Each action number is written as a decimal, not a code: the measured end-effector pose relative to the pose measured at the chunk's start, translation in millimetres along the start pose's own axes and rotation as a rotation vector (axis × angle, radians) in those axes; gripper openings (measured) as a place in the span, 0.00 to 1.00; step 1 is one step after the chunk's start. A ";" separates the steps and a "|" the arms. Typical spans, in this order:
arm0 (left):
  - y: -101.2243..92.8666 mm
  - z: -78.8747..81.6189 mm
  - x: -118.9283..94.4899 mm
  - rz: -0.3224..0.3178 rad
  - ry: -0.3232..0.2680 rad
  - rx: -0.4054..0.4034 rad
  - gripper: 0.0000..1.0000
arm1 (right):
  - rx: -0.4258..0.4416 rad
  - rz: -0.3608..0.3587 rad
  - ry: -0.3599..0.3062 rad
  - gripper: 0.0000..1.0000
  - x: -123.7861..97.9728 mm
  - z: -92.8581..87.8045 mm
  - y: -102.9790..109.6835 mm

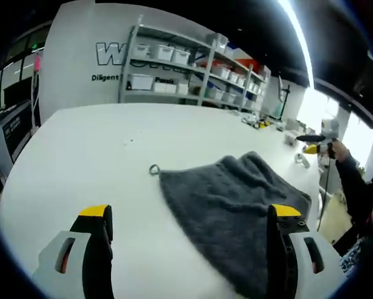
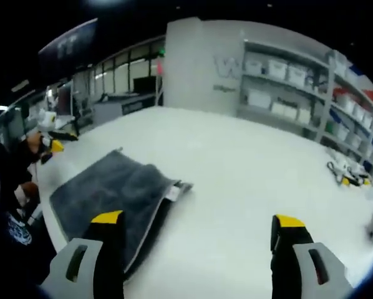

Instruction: Open the folded towel by lifting each exposed corner and separating the folded layers until the towel lies flat within the target outline without major curled edges

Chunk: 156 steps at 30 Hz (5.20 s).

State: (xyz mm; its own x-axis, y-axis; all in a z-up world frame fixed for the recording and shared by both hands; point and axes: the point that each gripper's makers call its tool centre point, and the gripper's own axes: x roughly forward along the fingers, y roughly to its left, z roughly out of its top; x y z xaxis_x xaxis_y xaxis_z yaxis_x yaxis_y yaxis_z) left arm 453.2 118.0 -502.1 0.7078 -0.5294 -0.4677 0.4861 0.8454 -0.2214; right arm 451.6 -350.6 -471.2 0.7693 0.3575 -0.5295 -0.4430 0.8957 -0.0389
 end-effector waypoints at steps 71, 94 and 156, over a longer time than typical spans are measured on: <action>33.6 -10.0 147.2 -0.054 0.166 -0.081 0.43 | 0.080 0.099 0.170 0.49 172.9 -9.1 40.4; 32.3 -17.8 157.3 -0.031 0.162 0.039 0.07 | 0.041 0.090 0.243 0.13 180.0 -35.4 44.4; 77.6 11.4 159.1 0.108 0.039 0.160 0.72 | 0.066 0.025 0.125 0.34 202.6 -12.7 22.2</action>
State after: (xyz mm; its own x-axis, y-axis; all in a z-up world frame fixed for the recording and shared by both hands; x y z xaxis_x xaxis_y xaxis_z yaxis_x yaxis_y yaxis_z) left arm 609.4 98.5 -583.9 0.7412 -0.4305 -0.5151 0.4858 0.8735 -0.0312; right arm 591.9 -261.6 -590.1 0.6932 0.3478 -0.6312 -0.4268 0.9039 0.0294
